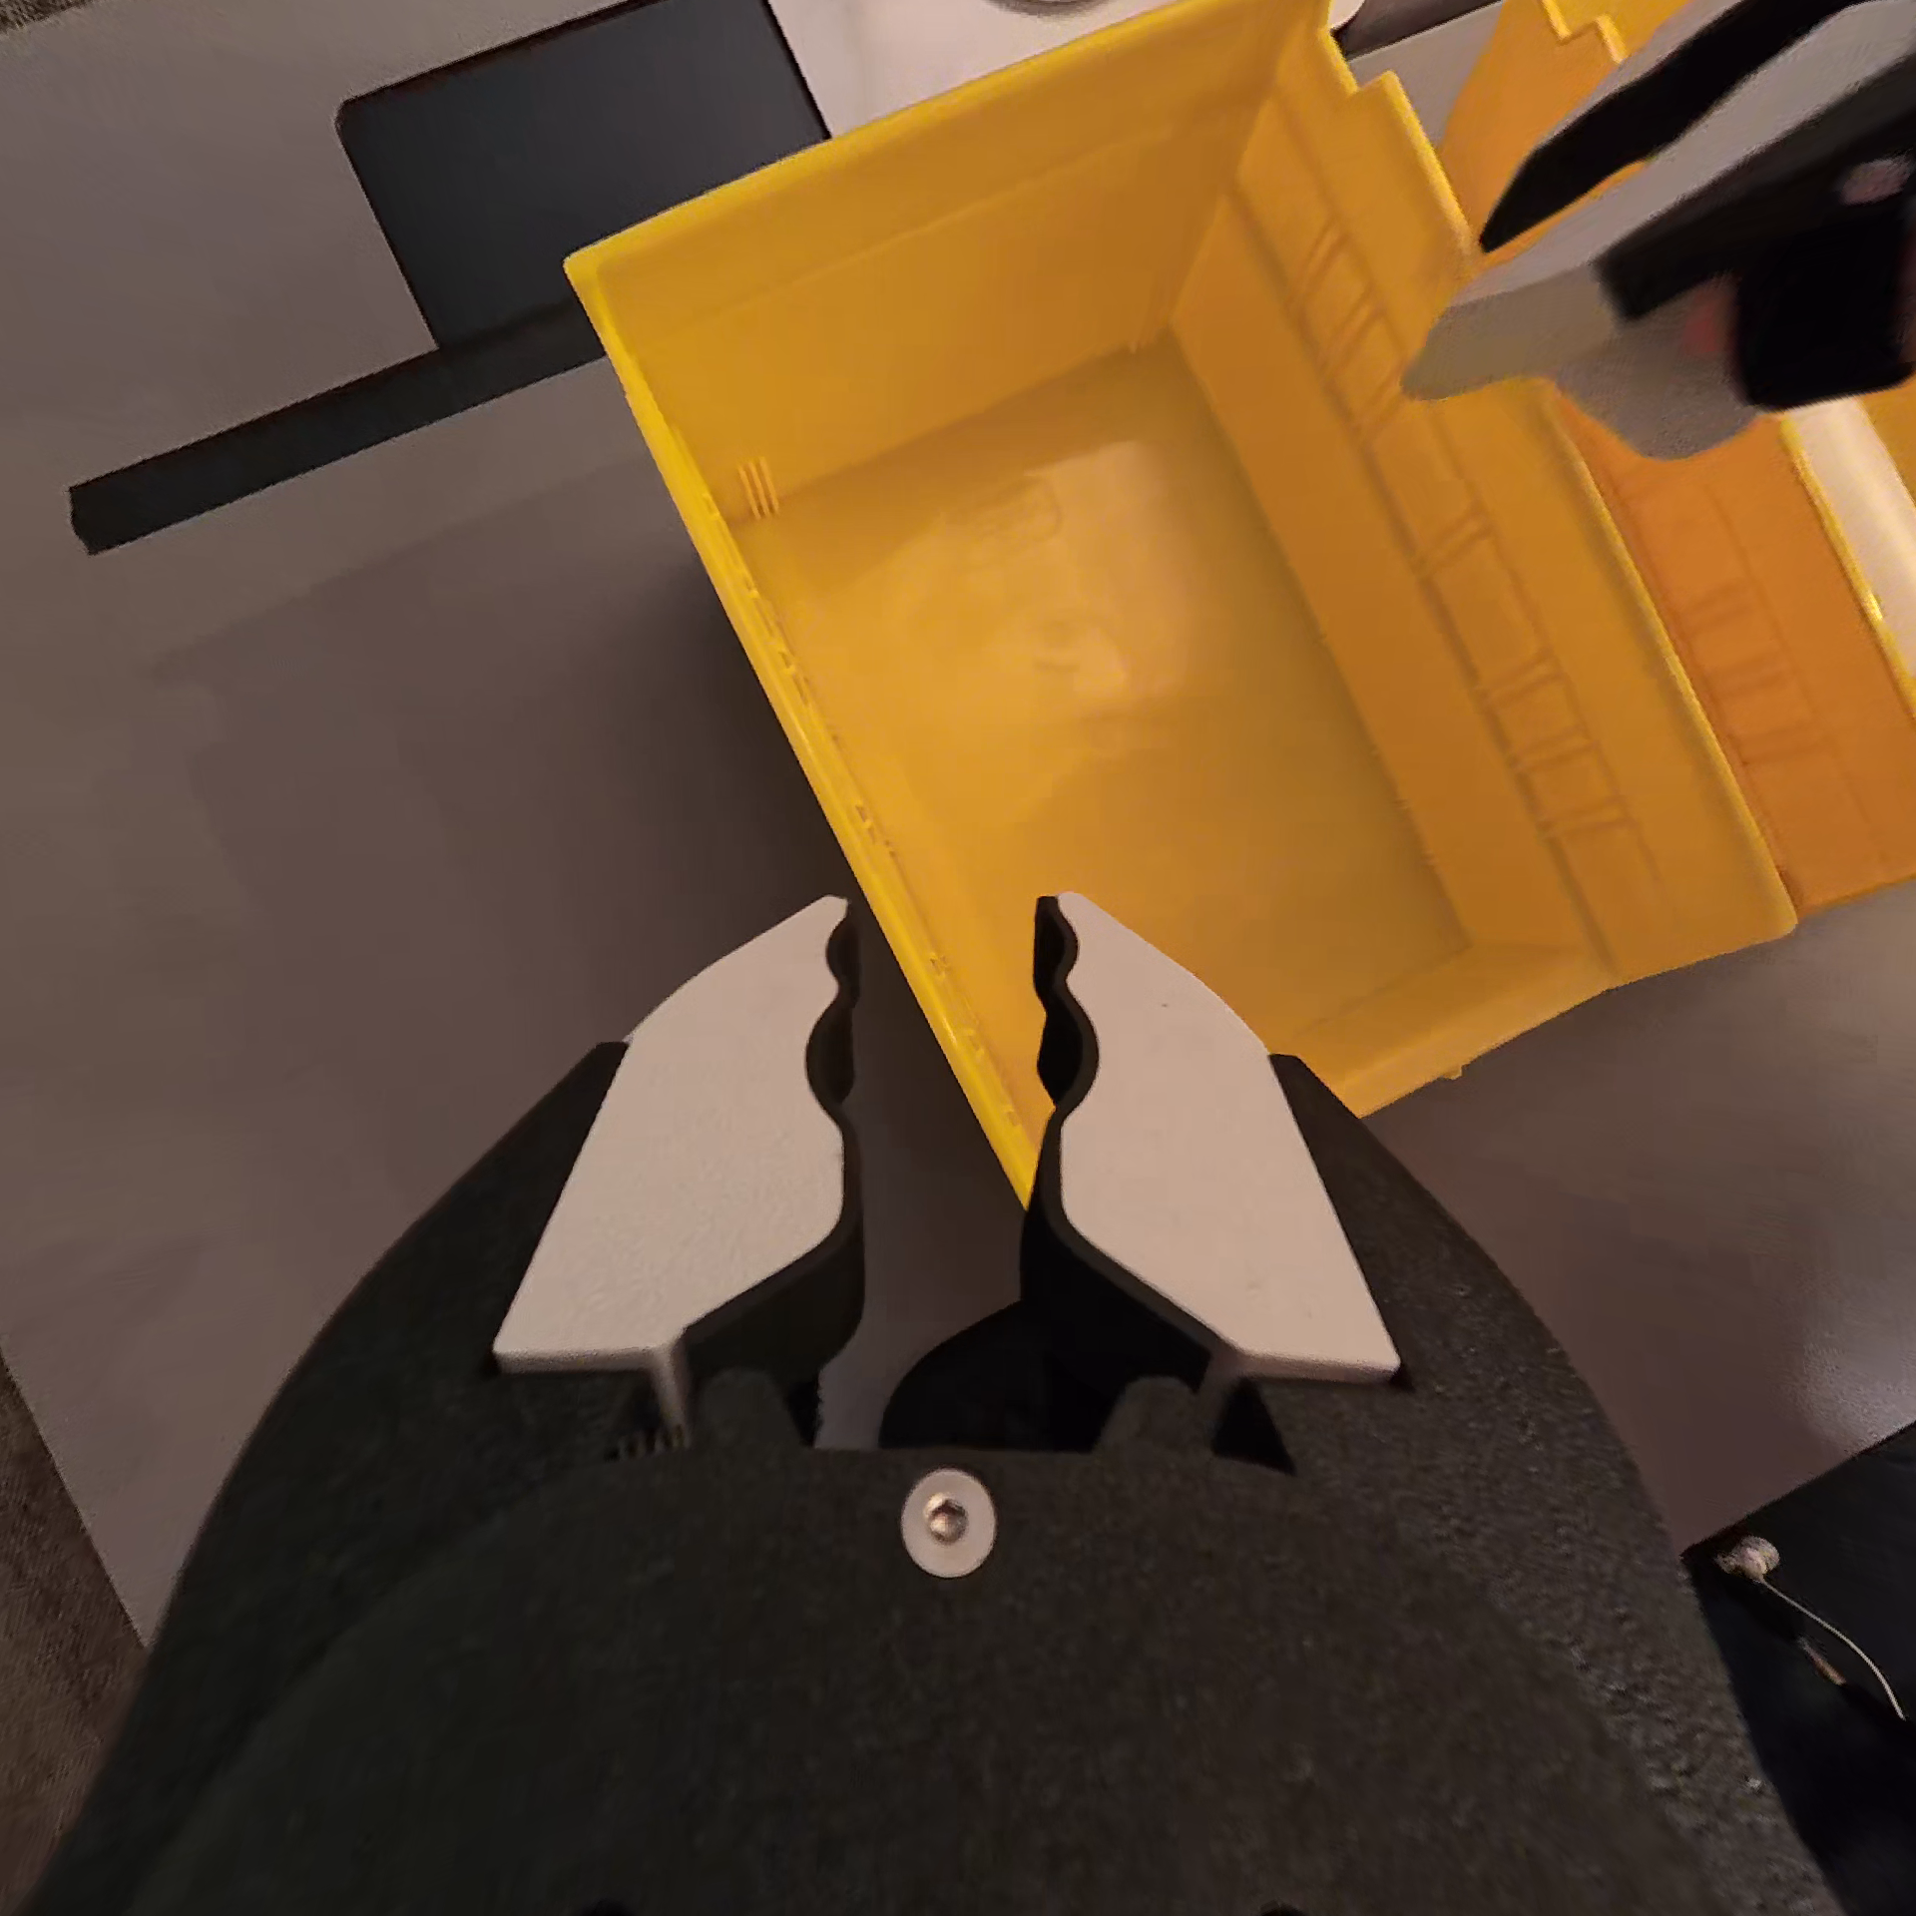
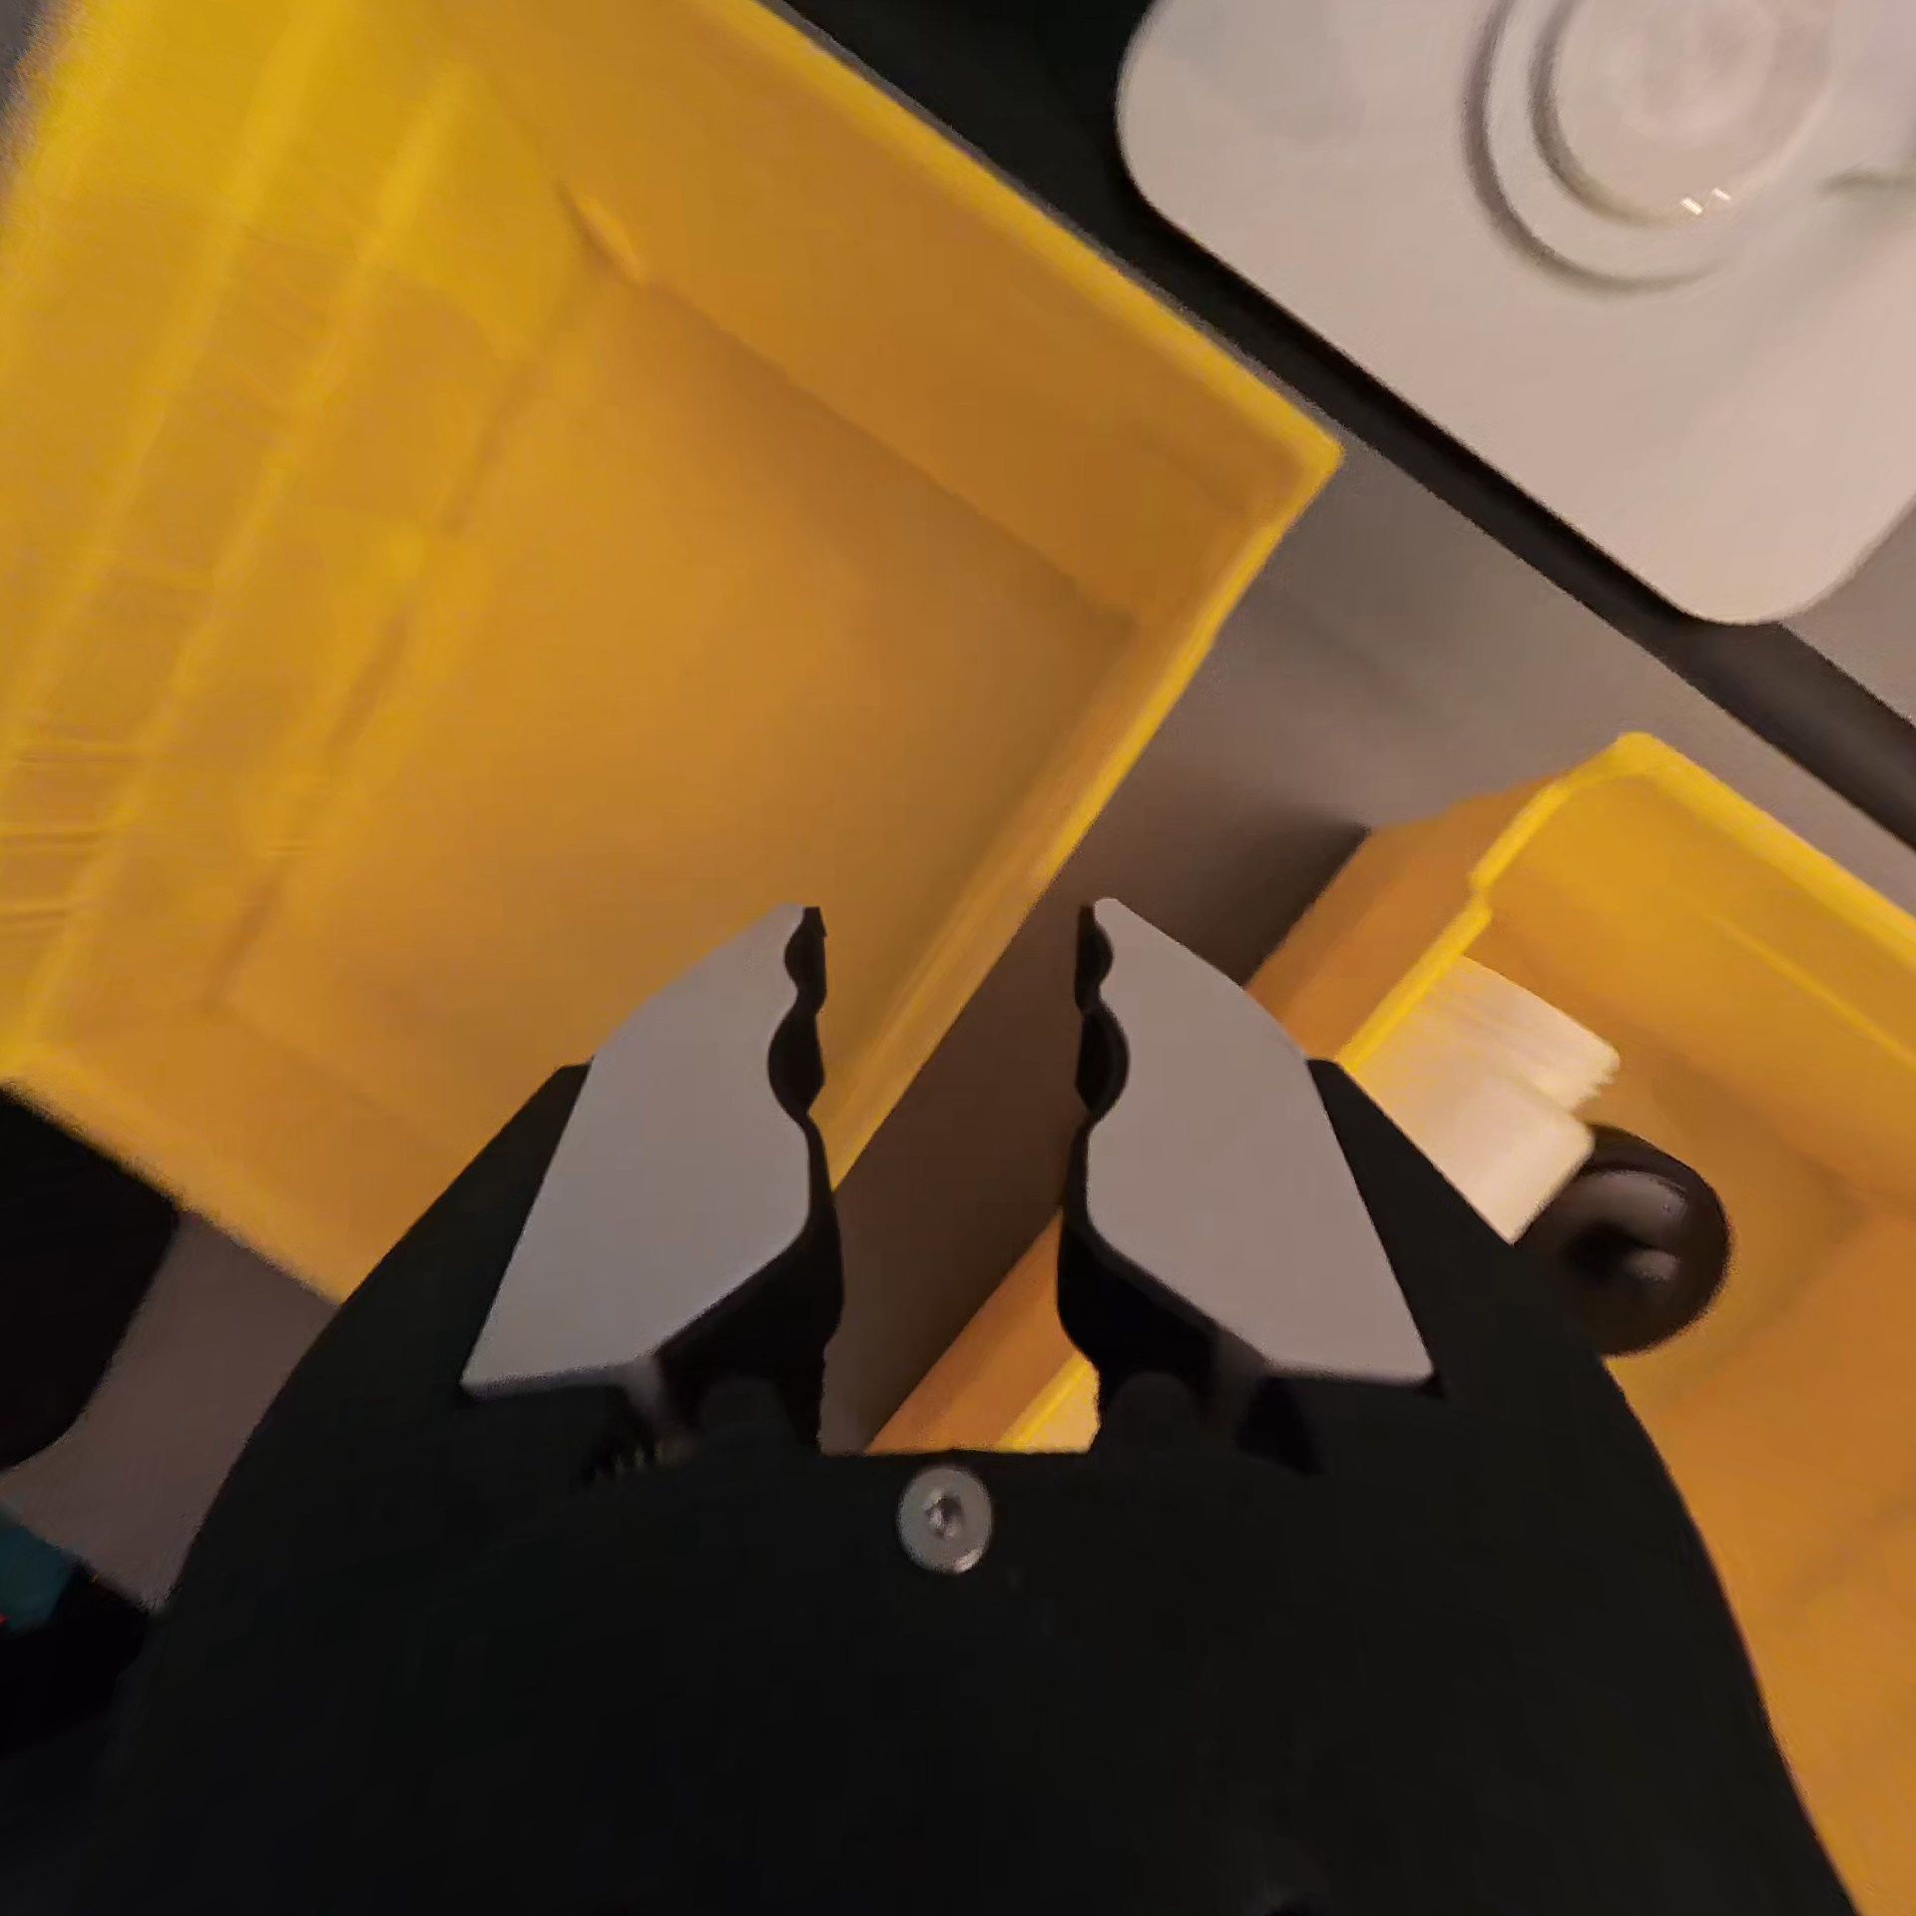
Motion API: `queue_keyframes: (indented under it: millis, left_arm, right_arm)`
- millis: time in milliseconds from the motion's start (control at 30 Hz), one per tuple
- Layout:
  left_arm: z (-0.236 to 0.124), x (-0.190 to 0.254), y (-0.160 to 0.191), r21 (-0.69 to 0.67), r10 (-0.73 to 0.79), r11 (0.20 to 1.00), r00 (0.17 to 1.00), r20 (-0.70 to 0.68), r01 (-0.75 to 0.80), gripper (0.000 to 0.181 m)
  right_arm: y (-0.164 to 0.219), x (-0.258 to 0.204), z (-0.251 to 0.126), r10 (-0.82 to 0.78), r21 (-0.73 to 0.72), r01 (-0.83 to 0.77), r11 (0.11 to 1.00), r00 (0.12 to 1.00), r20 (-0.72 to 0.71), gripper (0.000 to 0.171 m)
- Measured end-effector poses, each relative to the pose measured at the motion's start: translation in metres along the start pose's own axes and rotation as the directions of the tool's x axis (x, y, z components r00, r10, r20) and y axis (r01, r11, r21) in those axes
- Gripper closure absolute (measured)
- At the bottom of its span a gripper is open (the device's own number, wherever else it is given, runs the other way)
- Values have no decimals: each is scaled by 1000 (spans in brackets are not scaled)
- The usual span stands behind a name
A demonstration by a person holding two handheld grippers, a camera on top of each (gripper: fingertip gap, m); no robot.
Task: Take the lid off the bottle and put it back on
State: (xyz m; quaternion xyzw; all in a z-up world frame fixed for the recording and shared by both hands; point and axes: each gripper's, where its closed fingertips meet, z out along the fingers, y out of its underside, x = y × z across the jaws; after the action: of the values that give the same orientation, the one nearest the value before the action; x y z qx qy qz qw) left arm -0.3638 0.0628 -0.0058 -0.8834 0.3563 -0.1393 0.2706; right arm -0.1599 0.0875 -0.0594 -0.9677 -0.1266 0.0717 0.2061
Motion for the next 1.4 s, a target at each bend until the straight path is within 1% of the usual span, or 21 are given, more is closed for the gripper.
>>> queue_keyframes:
  millis: [33,100,233,300,400,467,500,633,733,833,967,1100,1200,1233,1267,1333,1400]
  left_arm:
    - [-1,1,0,2,3,1000,1000,-7,-3,150]
    - [-2,4,-1,5,10,1000,1000,-18,-10,150]
    - [-3,8,-4,16,21,1000,999,-33,-20,150]
    - [-4,11,-5,23,27,999,999,-45,-26,150]
    - [-5,14,-7,33,27,999,998,-59,-25,150]
    - [-5,14,-7,36,26,999,998,-61,-24,150]
    - [-6,14,-8,39,25,999,998,-63,-22,150]
    - [-8,20,-11,60,32,998,995,-93,-27,151]
    - [-23,46,-23,150,56,988,963,-262,-16,153]
    - [-52,58,-47,325,79,945,930,-359,45,152]
    - [-100,61,-73,552,124,819,891,-437,156,152]
    - [-149,52,-81,684,119,672,869,-480,285,152]
    - [-188,46,-80,765,124,536,863,-490,357,147]
    - [-195,47,-79,779,132,515,865,-484,357,145]
    - [-199,48,-77,785,138,512,869,-475,348,143]
    - [-196,55,-76,784,153,535,877,-456,314,139]
    - [-185,66,-78,769,175,577,878,-445,275,139]
  right_arm:
    - [-1,7,6,11,-26,-12,1000,999,-51,124]
    - [-1,9,17,38,-77,-43,996,997,-69,124]
    - [5,0,39,146,-186,-146,972,989,-12,126]
    - [7,2,47,188,-220,-187,957,982,-18,139]
    - [17,2,58,252,-287,-249,925,967,-27,141]
    - [16,8,59,259,-273,-267,924,964,-65,156]
    - [17,10,59,262,-280,-273,921,962,-76,161]
    - [20,8,59,342,-303,-340,890,938,-48,164]
    - [23,3,56,404,-352,-387,852,914,-26,166]
    - [22,-2,47,415,-387,-392,834,910,-27,166]
    - [12,-12,21,388,-427,-363,828,921,-29,165]
    - [-14,-17,-24,366,-407,-332,851,930,8,165]
    - [-24,-3,-70,349,-380,-311,871,937,34,165]
    - [-25,9,-86,357,-360,-321,876,934,34,165]
    - [-24,24,-103,372,-333,-341,879,928,31,164]
    - [-15,62,-138,421,-275,-399,875,907,22,165]
    - [8,106,-172,471,-233,-457,858,882,2,165]
